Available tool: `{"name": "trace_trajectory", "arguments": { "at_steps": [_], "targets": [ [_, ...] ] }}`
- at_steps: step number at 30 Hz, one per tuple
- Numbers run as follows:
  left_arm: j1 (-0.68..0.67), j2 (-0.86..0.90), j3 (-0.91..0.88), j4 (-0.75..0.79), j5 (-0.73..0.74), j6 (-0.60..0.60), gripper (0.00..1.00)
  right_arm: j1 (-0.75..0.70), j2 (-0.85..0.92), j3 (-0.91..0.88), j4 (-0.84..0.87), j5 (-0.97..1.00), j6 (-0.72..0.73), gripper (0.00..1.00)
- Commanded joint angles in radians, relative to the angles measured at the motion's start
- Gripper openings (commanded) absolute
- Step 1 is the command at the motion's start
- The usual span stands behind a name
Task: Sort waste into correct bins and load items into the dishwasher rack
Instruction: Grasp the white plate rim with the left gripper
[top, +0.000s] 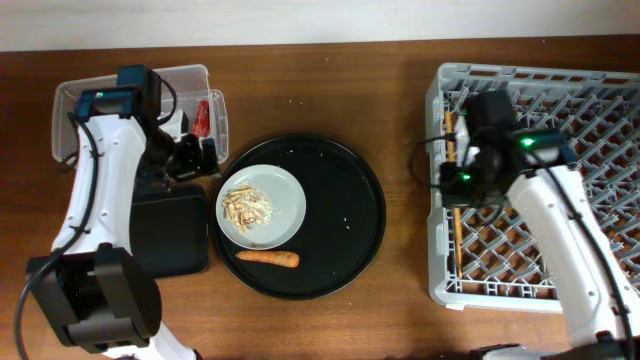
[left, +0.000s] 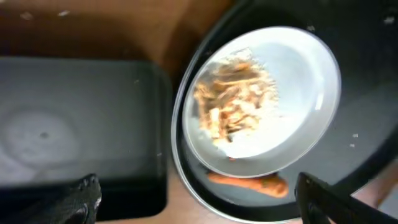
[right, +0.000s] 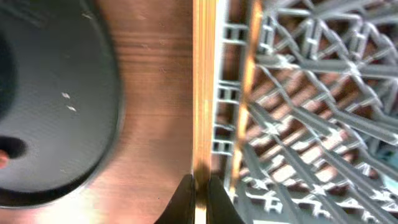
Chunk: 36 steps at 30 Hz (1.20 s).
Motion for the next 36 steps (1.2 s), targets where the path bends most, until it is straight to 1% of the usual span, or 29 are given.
{"name": "trace_trajectory", "arguments": {
  "at_steps": [1, 4, 6, 9, 12, 14, 17, 20, 22, 23, 25, 26, 27, 29, 31, 33, 34, 36],
  "targets": [
    [-0.075, -0.024, 0.01, 0.035, 0.063, -0.002, 0.99, -0.059, 0.033, 0.006, -0.011, 0.001, -0.066, 0.04],
    [-0.15, -0.024, 0.01, 0.058, 0.058, -0.002, 0.99, -0.07, 0.076, -0.005, -0.007, 0.009, -0.087, 0.04],
    [-0.214, -0.023, 0.008, 0.075, 0.051, -0.002, 0.99, -0.071, 0.117, -0.05, 0.024, 0.012, -0.086, 0.04],
    [-0.262, -0.019, 0.008, 0.082, 0.051, -0.002, 0.99, -0.071, 0.14, -0.096, 0.077, 0.013, -0.086, 0.04],
    [-0.306, -0.019, 0.006, 0.089, 0.051, -0.002, 0.99, -0.071, 0.143, -0.102, 0.101, 0.012, -0.086, 0.05],
    [-0.33, -0.019, 0.003, 0.09, 0.051, -0.002, 0.99, -0.071, 0.143, -0.102, 0.098, 0.012, -0.086, 0.31],
    [-0.351, -0.019, 0.002, 0.093, 0.051, -0.002, 0.99, -0.071, 0.143, -0.101, 0.095, 0.012, -0.086, 0.44],
    [-0.369, -0.019, 0.002, 0.098, 0.051, -0.002, 0.99, -0.083, 0.11, -0.093, 0.087, -0.003, -0.081, 0.48],
    [-0.386, -0.019, 0.002, 0.112, 0.052, -0.002, 0.99, -0.123, 0.061, -0.073, 0.087, -0.06, -0.079, 0.51],
    [-0.394, -0.019, 0.002, 0.119, 0.053, -0.002, 0.99, -0.151, 0.037, -0.066, 0.086, -0.096, -0.079, 0.6],
    [-0.418, -0.019, 0.001, 0.15, 0.055, -0.002, 0.99, -0.239, -0.029, -0.064, 0.06, -0.18, -0.088, 0.95],
    [-0.433, -0.019, -0.003, 0.172, 0.055, -0.002, 0.99, -0.274, -0.044, -0.064, 0.039, -0.185, -0.088, 0.97],
    [-0.448, -0.019, -0.013, 0.199, 0.054, -0.002, 0.99, -0.301, -0.052, -0.064, 0.017, -0.185, -0.087, 0.96],
    [-0.497, -0.016, -0.088, 0.294, 0.029, -0.002, 0.99, -0.319, -0.053, -0.064, -0.025, -0.196, -0.087, 0.9],
    [-0.527, -0.009, -0.14, 0.326, -0.031, -0.003, 0.99, -0.318, -0.053, -0.064, -0.043, -0.2, -0.087, 0.9],
    [-0.562, 0.019, -0.18, 0.341, -0.138, -0.056, 0.98, -0.317, -0.053, -0.064, -0.05, -0.207, -0.087, 0.9],
    [-0.577, 0.039, -0.187, 0.348, -0.165, -0.076, 0.96, -0.317, -0.053, -0.064, -0.053, -0.212, -0.087, 0.9],
    [-0.608, 0.1, -0.188, 0.352, -0.168, -0.106, 0.94, -0.317, -0.053, -0.064, -0.056, -0.214, -0.087, 0.89]
  ]
}}
